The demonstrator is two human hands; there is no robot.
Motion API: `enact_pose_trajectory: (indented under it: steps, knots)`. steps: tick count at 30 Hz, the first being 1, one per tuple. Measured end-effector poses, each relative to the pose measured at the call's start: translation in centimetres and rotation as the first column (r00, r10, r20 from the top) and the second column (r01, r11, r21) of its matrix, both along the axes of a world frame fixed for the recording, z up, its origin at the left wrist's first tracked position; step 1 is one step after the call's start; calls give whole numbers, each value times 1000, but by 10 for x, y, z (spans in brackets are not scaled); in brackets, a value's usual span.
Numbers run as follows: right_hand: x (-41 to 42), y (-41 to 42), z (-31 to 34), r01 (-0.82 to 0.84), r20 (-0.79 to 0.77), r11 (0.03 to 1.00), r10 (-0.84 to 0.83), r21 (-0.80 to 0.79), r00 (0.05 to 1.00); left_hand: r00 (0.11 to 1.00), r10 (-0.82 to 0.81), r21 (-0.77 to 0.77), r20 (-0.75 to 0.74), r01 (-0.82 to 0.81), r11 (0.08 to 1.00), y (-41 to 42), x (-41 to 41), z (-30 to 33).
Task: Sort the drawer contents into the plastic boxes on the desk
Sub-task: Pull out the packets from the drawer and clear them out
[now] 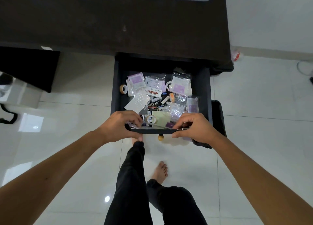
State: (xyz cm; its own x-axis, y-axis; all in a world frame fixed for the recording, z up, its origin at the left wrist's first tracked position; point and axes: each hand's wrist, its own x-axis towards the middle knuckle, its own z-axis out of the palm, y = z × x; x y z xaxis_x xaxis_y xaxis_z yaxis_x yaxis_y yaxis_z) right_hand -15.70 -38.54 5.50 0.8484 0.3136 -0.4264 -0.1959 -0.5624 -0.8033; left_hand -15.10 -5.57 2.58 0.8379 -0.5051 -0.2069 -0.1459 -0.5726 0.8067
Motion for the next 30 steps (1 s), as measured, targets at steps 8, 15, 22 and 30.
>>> enact_pose_trajectory:
  steps: [8, 15, 22, 30]
  knots:
    - [27, -3, 2, 55, -124, 997, -49, 47, 991, 937, 238, 37, -257, -237, 971, 2, 43, 17]
    - [49, 7, 2, 163, -152, 973, -139, 163, 979, 953, 248, 149, -172, -224, 963, -3, 72, 7]
    - [59, 7, 10, 199, -135, 945, -168, 261, 976, 939, 275, 71, -209, -266, 961, -9, 84, 3]
    - [69, 18, 12, 159, -204, 916, -87, 368, 975, 809, 387, -98, -443, -472, 876, -31, 83, 13]
